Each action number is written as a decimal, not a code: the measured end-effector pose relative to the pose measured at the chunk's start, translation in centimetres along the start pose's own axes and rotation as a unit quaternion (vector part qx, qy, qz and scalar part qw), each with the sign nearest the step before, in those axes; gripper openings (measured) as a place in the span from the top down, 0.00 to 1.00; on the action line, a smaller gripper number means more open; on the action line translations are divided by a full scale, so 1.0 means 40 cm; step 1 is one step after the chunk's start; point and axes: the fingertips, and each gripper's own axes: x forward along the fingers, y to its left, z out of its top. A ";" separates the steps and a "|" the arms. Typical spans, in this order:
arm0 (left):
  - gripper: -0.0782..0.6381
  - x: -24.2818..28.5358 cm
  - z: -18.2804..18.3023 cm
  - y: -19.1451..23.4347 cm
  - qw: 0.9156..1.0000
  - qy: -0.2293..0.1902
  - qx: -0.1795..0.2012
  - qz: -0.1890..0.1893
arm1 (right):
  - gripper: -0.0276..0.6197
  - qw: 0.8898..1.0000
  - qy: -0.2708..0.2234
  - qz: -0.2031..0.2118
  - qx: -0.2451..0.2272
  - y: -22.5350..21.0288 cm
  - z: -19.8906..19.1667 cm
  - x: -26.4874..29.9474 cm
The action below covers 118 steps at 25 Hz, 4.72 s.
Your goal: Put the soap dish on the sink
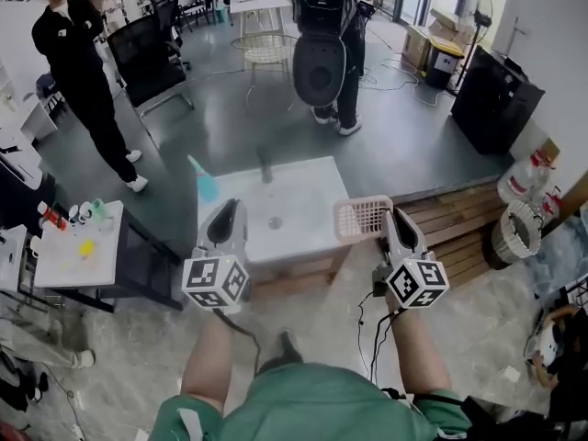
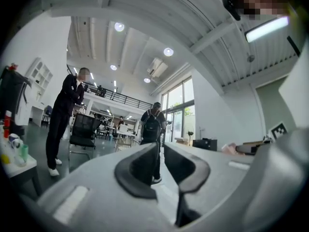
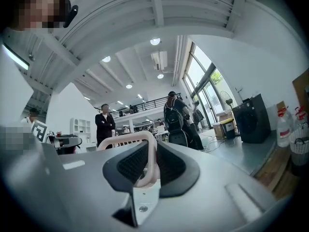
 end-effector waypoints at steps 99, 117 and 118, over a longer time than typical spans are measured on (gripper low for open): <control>0.84 0.953 -0.947 0.155 0.949 0.309 -0.063 -0.011 | 0.84 0.907 0.405 -0.105 0.037 -0.710 -0.946 0.901; 0.84 0.998 -0.632 0.161 0.978 0.204 -0.034 -0.004 | 0.87 0.983 0.177 -0.006 -0.047 -0.476 -0.426 1.032; 0.84 0.996 -0.610 0.159 0.980 0.198 -0.033 -0.003 | 0.88 0.985 0.165 0.000 -0.054 -0.460 -0.394 1.032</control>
